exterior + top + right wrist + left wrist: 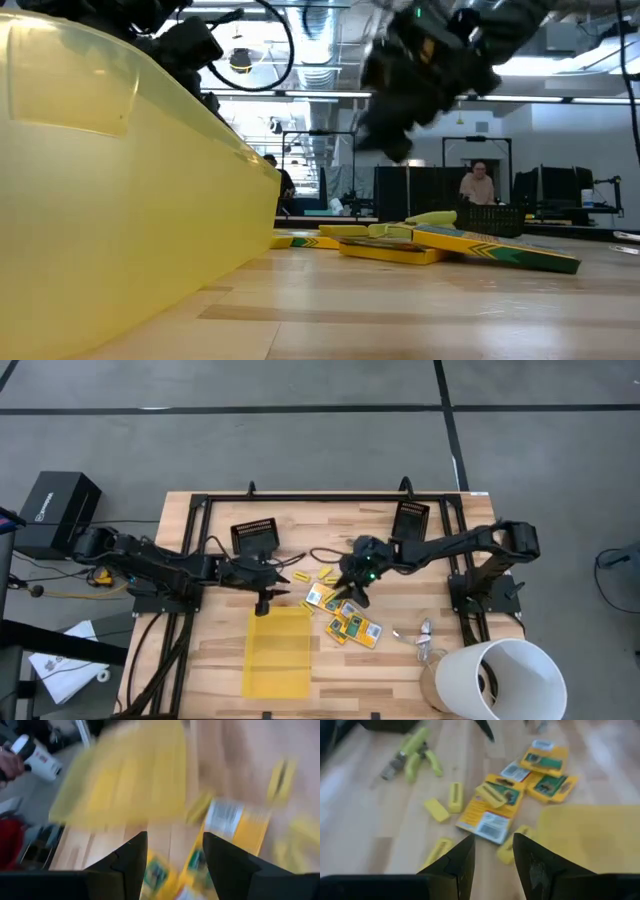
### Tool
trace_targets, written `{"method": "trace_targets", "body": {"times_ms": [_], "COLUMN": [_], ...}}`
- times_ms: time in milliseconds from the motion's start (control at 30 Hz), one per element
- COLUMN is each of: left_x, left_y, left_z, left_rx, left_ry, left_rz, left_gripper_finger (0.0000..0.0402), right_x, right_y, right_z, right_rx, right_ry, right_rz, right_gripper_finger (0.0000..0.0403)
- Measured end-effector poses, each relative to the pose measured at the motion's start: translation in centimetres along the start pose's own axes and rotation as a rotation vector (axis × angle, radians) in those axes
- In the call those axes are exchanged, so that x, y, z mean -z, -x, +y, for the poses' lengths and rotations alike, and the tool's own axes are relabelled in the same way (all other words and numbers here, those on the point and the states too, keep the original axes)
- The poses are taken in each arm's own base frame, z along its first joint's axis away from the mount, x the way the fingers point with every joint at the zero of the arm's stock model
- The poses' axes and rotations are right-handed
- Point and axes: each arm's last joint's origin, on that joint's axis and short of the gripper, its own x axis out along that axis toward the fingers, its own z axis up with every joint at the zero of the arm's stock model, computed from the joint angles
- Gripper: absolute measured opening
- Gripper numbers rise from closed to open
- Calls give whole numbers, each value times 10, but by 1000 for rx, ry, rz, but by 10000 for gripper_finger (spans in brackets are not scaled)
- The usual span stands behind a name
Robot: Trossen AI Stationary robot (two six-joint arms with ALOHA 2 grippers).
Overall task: Pick & Place School Supplies
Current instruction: Put the yellow crayon box into the yellow bin
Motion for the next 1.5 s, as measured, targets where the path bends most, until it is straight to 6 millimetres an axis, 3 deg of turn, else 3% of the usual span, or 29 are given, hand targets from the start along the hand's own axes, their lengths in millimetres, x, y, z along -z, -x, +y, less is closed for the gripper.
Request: {"method": "trace_targets", "body": {"times_ms": [67,200,400,500,667,800,1067,1500], "left_x": [-4,-29,-65,-65,-61,-75,-106,-107], "left_y": [1,1,-20,-45,-86,-107,-110,-104], "left_z": [2,4,-7,-22,-68,-98,-116,-132], "left_rx": [-45,-73,-55,-31,-50,-97,-84,-74], "left_ry": [-59,-113,-224,-269,-436,-507,-525,-379], "left_rz": [37,76,149,217,303,309,244,210], "left_gripper_finger": [127,127,127,127,127,127,127,127], "right_x": [-14,-32,-36,-36,-28,-25,-18,-19], "right_y": [9,29,57,66,78,88,100,110], "right_z": [9,22,34,43,65,80,96,103], "right_rx": [22,79,202,226,248,266,266,275], "right_ry": [60,121,149,145,174,203,229,250], "right_rz": [-65,-158,-187,-190,-161,-173,-168,-207], "right_gripper_finger": [180,182,191,192,190,191,199,200]}}
